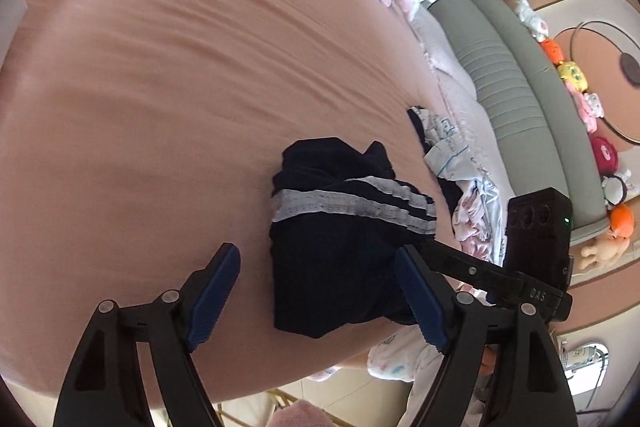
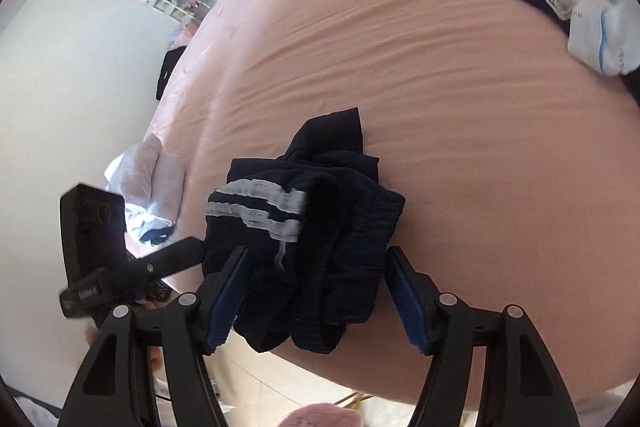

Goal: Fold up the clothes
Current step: 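Grasp the folded navy pants with the right gripper while the left gripper grasps beside it, then lift the folded pants with both grippers and carry them toward the white garment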

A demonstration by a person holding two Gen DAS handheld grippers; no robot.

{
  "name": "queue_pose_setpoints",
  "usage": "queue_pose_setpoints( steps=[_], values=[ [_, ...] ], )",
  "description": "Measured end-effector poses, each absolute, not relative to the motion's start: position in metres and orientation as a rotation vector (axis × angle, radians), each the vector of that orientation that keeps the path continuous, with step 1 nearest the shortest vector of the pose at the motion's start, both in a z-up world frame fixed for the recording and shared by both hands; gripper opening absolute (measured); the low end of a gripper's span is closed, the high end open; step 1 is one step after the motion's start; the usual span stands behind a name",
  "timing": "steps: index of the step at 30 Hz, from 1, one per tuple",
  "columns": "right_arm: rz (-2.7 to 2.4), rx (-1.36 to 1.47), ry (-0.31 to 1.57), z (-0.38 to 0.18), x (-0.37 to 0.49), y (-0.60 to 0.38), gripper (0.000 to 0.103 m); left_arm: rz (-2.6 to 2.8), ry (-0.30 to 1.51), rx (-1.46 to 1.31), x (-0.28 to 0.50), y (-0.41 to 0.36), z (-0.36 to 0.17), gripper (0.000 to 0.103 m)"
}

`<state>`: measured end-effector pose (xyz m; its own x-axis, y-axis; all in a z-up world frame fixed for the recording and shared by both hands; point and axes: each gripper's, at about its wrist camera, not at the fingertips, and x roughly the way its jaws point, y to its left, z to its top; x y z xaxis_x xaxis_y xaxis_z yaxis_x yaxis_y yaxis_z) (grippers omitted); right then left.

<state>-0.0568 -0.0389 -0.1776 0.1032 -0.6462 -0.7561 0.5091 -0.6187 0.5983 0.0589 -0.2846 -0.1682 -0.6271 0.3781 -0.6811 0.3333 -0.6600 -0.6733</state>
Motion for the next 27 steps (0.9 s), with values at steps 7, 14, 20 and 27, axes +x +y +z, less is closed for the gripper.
queue_pose_setpoints(
  steps=[7, 14, 20, 27],
  values=[
    [-1.684, 1.545, -0.209, -0.185, -0.064, -0.039, 0.072, 2.486, -1.278, -1.361, 0.048, -0.276, -0.172, 0.086],
    [-1.708, 1.547, -0.265, -0.196, -0.069, -0.053, 0.078, 2.412, -1.436, -1.262, 0.041, -0.284, -0.183, 0.086],
    [-1.751, 1.520, -0.347, -0.202, -0.071, -0.059, 0.088, 2.392, -1.480, -1.206, 0.042, -0.284, -0.187, 0.085],
    [-1.791, 1.543, -0.377, -0.203, -0.077, -0.051, 0.072, 2.431, -1.644, -1.203, 0.060, -0.291, -0.201, 0.036]
  ],
)
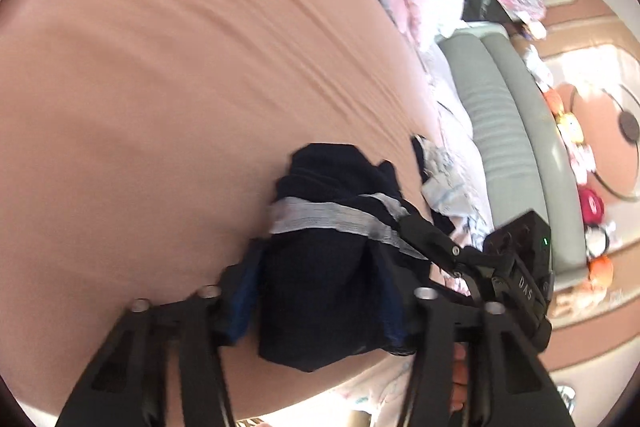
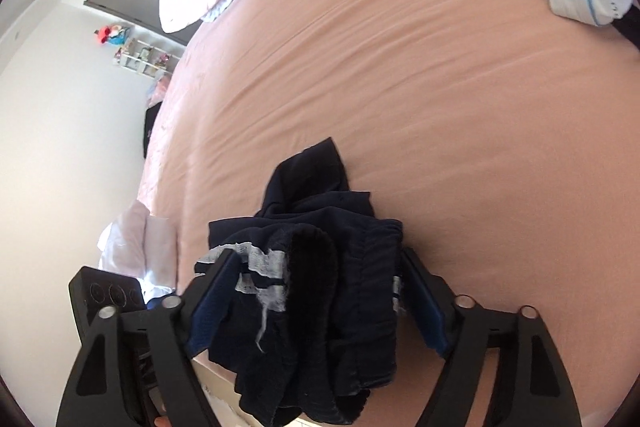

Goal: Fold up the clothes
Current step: 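Lift the folded pants with both grippers and carry them toward the white garment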

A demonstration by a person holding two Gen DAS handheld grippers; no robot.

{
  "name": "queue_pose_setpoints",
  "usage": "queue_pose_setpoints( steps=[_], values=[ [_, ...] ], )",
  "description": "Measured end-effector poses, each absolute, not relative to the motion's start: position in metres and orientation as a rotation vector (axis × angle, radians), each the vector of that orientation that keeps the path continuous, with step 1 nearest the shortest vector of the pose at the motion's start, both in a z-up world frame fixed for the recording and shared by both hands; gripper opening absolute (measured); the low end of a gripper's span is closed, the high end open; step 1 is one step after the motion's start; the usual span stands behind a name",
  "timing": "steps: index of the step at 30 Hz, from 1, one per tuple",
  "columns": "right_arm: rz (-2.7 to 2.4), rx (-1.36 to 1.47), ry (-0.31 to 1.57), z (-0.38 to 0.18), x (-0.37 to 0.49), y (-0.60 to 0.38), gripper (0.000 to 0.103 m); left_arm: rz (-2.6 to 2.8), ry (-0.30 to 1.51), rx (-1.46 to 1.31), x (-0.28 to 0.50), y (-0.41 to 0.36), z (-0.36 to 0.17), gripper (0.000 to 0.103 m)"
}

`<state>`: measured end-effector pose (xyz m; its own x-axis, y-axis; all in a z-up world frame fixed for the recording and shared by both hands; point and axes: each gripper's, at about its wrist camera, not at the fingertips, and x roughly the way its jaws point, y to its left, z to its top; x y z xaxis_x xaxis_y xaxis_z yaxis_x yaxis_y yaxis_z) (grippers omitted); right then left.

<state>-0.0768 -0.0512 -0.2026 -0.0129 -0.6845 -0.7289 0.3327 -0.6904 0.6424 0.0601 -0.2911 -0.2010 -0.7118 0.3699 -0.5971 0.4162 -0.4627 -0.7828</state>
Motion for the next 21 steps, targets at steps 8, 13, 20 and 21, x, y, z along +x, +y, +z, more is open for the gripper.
queue_pose_setpoints(
  steps=[8, 13, 20, 21],
  values=[
    [-1.887, 1.502, -0.211, -0.195, -0.070, -0.061, 0.051, -2.390, 1.525, 1.198, 0.059, -0.285, -0.200, 0.029],
    [-1.971, 1.430, -0.010, -0.187, -0.063, -0.079, 0.051, -2.383, 1.540, 1.200, 0.061, -0.289, -0.201, 0.030],
    [-2.016, 1.405, 0.065, -0.181, -0.060, -0.088, 0.051, -2.368, 1.563, 1.208, 0.059, -0.289, -0.197, 0.042],
    [-2.015, 1.403, 0.080, -0.180, -0.060, -0.092, 0.051, -2.366, 1.545, 1.213, 0.059, -0.287, -0.195, 0.043]
  ],
)
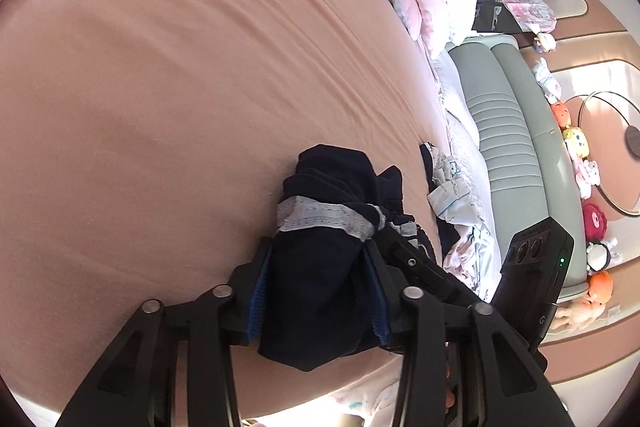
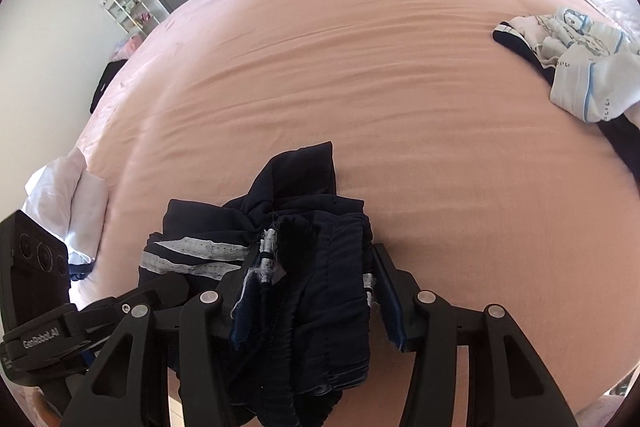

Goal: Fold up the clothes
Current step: 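Lift the folded pants with both grippers and carry them toward the white garment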

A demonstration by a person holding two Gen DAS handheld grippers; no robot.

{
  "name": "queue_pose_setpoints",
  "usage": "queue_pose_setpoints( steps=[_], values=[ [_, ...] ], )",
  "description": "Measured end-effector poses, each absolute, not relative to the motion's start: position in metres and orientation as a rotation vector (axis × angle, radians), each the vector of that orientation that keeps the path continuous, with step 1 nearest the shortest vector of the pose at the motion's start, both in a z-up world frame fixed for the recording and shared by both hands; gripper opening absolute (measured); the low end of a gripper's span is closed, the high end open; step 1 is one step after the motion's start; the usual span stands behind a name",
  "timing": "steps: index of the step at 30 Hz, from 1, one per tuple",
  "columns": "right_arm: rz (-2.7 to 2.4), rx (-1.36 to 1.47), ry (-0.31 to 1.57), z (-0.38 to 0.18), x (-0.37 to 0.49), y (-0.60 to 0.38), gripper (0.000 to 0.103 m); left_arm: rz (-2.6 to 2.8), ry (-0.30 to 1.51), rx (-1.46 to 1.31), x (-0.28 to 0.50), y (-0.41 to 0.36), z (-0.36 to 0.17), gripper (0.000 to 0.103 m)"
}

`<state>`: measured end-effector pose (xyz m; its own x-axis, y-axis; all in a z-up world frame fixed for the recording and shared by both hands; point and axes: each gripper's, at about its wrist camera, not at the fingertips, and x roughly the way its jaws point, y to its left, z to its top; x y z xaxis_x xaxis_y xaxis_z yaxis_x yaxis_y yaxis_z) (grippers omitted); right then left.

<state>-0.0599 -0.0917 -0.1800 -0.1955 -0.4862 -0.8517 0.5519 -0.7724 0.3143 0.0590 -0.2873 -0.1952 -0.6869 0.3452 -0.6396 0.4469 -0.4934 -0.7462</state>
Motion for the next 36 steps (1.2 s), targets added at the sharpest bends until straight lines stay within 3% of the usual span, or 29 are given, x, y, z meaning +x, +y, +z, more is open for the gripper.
queue_pose_setpoints(
  steps=[5, 10, 13, 20, 32, 36],
  values=[
    [-2.038, 1.367, 0.120, -0.177, -0.054, -0.090, 0.049, -2.368, 1.322, 1.251, 0.050, -0.269, -0.183, 0.040],
    [-2.065, 1.314, 0.205, -0.173, -0.045, -0.087, 0.044, -2.390, 1.026, 1.264, 0.042, -0.246, -0.167, 0.028],
    [-2.064, 1.311, 0.214, -0.171, -0.045, -0.081, 0.043, -2.380, 1.011, 1.255, 0.043, -0.244, -0.165, 0.026],
    [-2.064, 1.246, 0.237, -0.163, -0.035, -0.080, 0.027, -2.417, 0.974, 1.227, 0.045, -0.234, -0.156, 0.018],
    [-2.023, 1.257, 0.076, -0.146, -0.039, -0.065, 0.024, -2.470, 0.952, 1.229, 0.044, -0.222, -0.131, 0.017],
    [-2.086, 1.172, 0.163, -0.131, -0.032, -0.064, 0.024, -2.505, 0.917, 1.214, 0.042, -0.216, -0.118, 0.017]
  ],
)
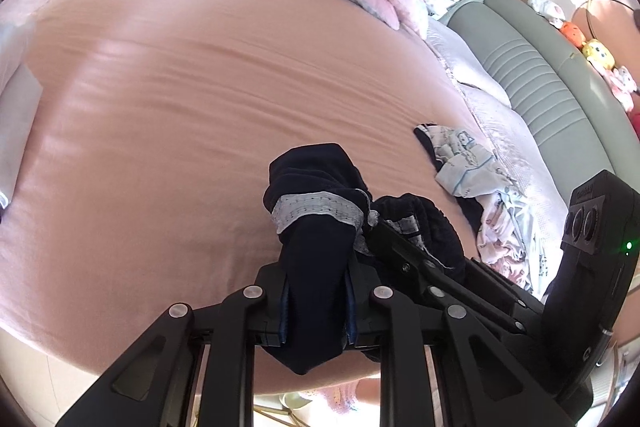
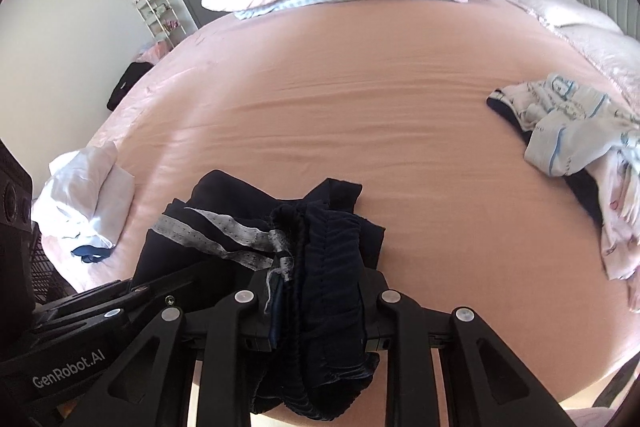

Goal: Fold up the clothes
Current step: 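Lift the folded pants with both grippers and carry them toward the white garment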

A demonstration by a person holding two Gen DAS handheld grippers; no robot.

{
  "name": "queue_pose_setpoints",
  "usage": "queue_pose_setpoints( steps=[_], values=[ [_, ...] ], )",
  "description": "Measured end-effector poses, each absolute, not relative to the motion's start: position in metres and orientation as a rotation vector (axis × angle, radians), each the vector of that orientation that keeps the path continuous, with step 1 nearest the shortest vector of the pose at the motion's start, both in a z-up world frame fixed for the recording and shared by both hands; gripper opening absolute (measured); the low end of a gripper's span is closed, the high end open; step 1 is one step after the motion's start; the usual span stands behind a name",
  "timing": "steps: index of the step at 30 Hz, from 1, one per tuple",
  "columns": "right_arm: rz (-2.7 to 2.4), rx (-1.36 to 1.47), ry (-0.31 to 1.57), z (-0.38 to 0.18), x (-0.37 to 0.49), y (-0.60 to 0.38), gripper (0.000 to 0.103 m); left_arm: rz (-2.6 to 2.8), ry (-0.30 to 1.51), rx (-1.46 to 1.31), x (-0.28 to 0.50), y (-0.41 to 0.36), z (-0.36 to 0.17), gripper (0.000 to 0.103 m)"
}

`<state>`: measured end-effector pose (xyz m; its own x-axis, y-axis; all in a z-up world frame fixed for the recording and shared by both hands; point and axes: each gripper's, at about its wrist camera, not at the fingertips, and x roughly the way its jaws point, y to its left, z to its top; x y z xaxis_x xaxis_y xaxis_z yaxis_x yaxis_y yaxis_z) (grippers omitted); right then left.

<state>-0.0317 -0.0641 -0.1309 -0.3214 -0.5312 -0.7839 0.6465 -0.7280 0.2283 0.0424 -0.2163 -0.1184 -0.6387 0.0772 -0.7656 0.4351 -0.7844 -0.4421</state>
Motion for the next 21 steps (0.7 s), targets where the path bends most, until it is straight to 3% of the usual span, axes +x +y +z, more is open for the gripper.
queue_pose_setpoints(
  steps=[12, 21],
  values=[
    [-2.117, 1.105, 0.105, -0.083, -0.030, -0.070, 0.024, -2.621, 0.905, 1.101, 0.047, -0.227, -0.079, 0.017],
    [-2.140, 1.014, 0.189, -0.043, -0.019, -0.103, 0.024, -2.658, 1.016, 0.988, 0.053, -0.261, -0.056, 0.017]
  ],
)
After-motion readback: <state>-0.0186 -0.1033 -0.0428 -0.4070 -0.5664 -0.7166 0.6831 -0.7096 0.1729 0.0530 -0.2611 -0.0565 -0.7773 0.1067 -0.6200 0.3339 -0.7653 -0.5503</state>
